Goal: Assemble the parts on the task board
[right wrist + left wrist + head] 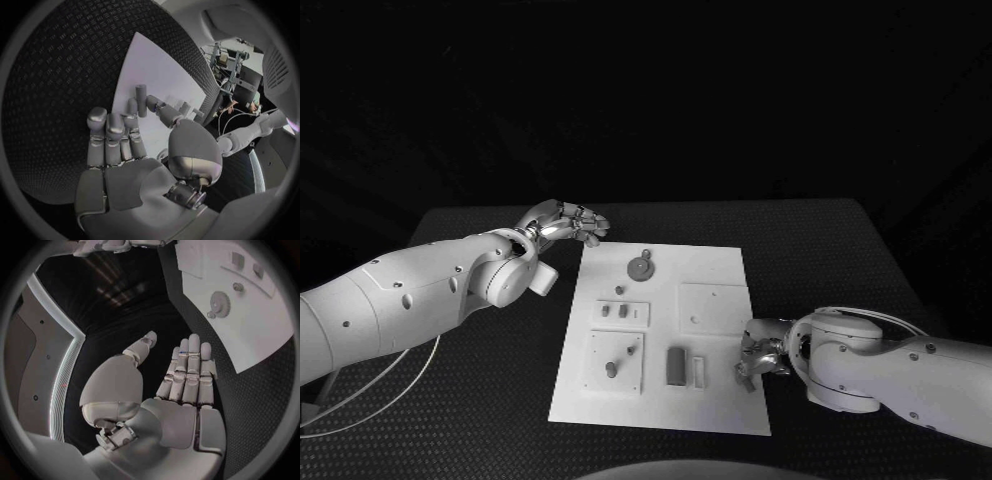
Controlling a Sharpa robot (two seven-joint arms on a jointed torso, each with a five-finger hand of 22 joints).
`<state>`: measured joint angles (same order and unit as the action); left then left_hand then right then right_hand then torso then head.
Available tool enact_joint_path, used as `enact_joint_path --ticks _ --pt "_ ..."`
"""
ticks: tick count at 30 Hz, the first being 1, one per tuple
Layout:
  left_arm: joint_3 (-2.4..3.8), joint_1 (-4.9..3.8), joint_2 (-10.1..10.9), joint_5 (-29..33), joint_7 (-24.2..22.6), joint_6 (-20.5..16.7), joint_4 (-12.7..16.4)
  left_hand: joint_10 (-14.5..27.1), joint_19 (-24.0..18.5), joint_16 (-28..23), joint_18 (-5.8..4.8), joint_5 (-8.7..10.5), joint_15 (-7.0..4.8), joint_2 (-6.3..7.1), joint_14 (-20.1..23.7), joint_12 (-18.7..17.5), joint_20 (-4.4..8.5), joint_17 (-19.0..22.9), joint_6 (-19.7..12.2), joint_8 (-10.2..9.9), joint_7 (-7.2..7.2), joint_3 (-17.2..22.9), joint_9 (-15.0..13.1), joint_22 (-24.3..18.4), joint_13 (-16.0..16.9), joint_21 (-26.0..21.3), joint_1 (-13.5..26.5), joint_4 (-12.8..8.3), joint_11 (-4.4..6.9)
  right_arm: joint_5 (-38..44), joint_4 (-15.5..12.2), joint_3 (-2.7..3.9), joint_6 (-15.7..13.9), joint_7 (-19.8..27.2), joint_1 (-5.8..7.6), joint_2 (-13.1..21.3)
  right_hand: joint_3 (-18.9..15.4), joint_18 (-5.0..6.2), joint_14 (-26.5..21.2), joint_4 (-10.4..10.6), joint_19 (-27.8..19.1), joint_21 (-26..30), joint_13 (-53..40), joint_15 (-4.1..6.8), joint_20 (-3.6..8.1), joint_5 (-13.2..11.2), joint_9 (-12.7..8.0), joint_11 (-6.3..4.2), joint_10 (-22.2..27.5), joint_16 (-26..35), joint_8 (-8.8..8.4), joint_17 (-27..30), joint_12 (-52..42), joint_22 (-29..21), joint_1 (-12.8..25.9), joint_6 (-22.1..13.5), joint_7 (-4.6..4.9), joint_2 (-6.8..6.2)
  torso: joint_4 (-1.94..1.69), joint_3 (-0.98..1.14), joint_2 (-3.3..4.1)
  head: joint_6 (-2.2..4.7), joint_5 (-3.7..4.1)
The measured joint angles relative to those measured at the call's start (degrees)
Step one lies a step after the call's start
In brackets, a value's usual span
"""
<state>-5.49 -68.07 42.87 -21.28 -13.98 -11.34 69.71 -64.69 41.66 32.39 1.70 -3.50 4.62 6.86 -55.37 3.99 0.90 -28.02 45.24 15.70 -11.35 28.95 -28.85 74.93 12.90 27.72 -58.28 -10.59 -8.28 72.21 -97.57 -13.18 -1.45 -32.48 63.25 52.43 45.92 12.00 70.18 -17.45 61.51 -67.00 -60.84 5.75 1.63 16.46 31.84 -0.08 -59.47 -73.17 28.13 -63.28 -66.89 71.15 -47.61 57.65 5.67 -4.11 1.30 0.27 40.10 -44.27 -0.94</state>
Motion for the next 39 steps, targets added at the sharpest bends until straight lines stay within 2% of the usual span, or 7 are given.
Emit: enact_joint_path --ticks 2,4,6,9,15,26,39 --pt "0.00 0.00 0.00 -0.01 0.01 0.01 0.02 0.00 0.00 0.00 0.00 0.00 0.00 0.00 0.00 0.00 0.00 0.00 0.00 0.00 0.00 0.00 0.00 0.00 0.00 0.00 0.00 0.00 0.00 -2.09 -0.03 -0.13 -0.59 0.06 0.27 0.02 0.23 0.00 -0.03 -0.12 0.00 0.00 -0.05 -0.04 0.00 -0.05 0.00 0.00 0.00 0.00 -2.51 0.00 0.00 0.00 0.00 0.00 0.01 0.00 0.00 0.01 0.00 0.02 -0.05" --pt "0.00 0.00 -0.01 -0.01 0.01 0.01 0.03 0.00 0.00 0.00 0.00 0.00 0.00 0.00 0.00 0.00 0.00 0.00 0.00 0.00 0.00 0.00 0.00 0.00 0.00 0.00 0.00 0.00 0.00 -5.08 -0.11 -0.19 -1.17 0.19 0.83 -0.15 1.87 0.00 0.07 0.92 0.00 0.00 -0.15 0.04 0.00 -0.05 0.00 0.00 0.00 0.00 -8.52 0.00 0.00 -0.08 0.00 0.01 0.04 0.00 0.00 0.01 0.00 0.02 -0.09" --pt "0.00 0.00 -0.02 -0.01 0.02 0.01 0.04 0.00 0.00 0.00 0.00 0.00 0.00 0.00 0.00 0.00 0.00 0.00 0.00 0.00 0.00 0.00 0.00 0.00 0.00 0.00 0.00 0.00 0.00 -7.71 -0.14 -0.20 -1.78 0.22 1.22 -0.42 2.34 -0.01 0.25 1.10 0.00 0.00 -0.24 0.09 0.00 0.62 -1.09 0.00 0.01 0.00 -10.89 -0.06 -0.01 -0.12 -0.08 -0.05 0.09 0.39 -0.01 0.01 0.01 0.02 -0.13" --pt "0.00 0.00 -0.05 -0.02 0.03 0.02 0.04 0.00 0.00 0.00 0.00 0.00 0.00 0.00 0.00 0.00 0.00 -0.01 0.00 0.00 0.00 0.00 0.00 -0.01 0.00 0.00 0.00 0.00 0.00 -10.66 -0.26 -0.32 -3.04 0.18 1.30 -0.72 2.34 0.00 0.26 1.10 0.00 -0.12 -0.26 0.10 -0.01 1.53 -2.48 -0.02 -0.05 0.00 -10.84 -0.08 -0.04 -0.18 -0.05 -0.16 0.15 0.68 0.01 0.01 0.01 0.02 -0.18" --pt "0.00 -0.01 -0.05 -0.03 0.05 0.02 0.06 0.00 0.00 0.00 0.00 0.00 0.00 0.00 0.00 0.00 0.00 -0.04 0.00 0.00 0.00 0.00 0.00 -0.01 -0.05 0.00 0.00 0.00 0.00 -14.88 -0.34 -0.45 -5.84 0.02 1.26 -2.09 2.34 0.06 0.36 1.10 0.00 -0.22 -0.32 0.20 -0.01 1.53 -2.45 0.06 -0.33 0.00 -10.83 -0.07 -0.04 -0.19 -1.20 -0.18 0.56 1.94 0.00 0.00 0.01 0.07 -0.29" --pt "0.00 -0.01 -0.15 -0.03 0.09 0.05 0.11 0.00 0.00 0.00 0.00 0.00 0.00 0.00 0.00 0.00 0.00 -0.10 0.00 0.00 0.00 0.00 0.00 -0.02 -0.05 0.00 0.00 0.00 0.00 -18.83 1.01 -0.50 -8.11 -0.16 1.23 -4.86 2.34 0.22 0.47 1.09 0.00 -0.22 -0.37 0.29 -0.01 1.53 -2.40 0.06 -0.33 0.00 -10.67 -0.07 -0.04 -0.24 -1.29 -0.06 0.44 2.02 -0.01 -0.04 0.01 0.17 -0.14" --pt "0.00 -0.01 -0.25 -0.04 0.21 0.10 0.10 0.00 0.00 0.00 0.00 0.00 0.00 0.00 0.00 0.00 0.00 -0.20 0.00 0.00 0.00 0.00 0.00 -0.02 -0.04 0.00 0.00 0.00 0.00 -21.59 2.02 -0.42 -9.59 -0.33 1.08 -6.31 2.28 0.39 0.46 1.05 0.00 -0.22 -0.43 0.28 -0.01 1.52 -2.05 0.05 -0.33 0.23 -10.45 -0.06 -0.04 -0.30 -1.28 -0.02 0.39 2.01 -0.01 0.05 0.04 0.16 -0.44"
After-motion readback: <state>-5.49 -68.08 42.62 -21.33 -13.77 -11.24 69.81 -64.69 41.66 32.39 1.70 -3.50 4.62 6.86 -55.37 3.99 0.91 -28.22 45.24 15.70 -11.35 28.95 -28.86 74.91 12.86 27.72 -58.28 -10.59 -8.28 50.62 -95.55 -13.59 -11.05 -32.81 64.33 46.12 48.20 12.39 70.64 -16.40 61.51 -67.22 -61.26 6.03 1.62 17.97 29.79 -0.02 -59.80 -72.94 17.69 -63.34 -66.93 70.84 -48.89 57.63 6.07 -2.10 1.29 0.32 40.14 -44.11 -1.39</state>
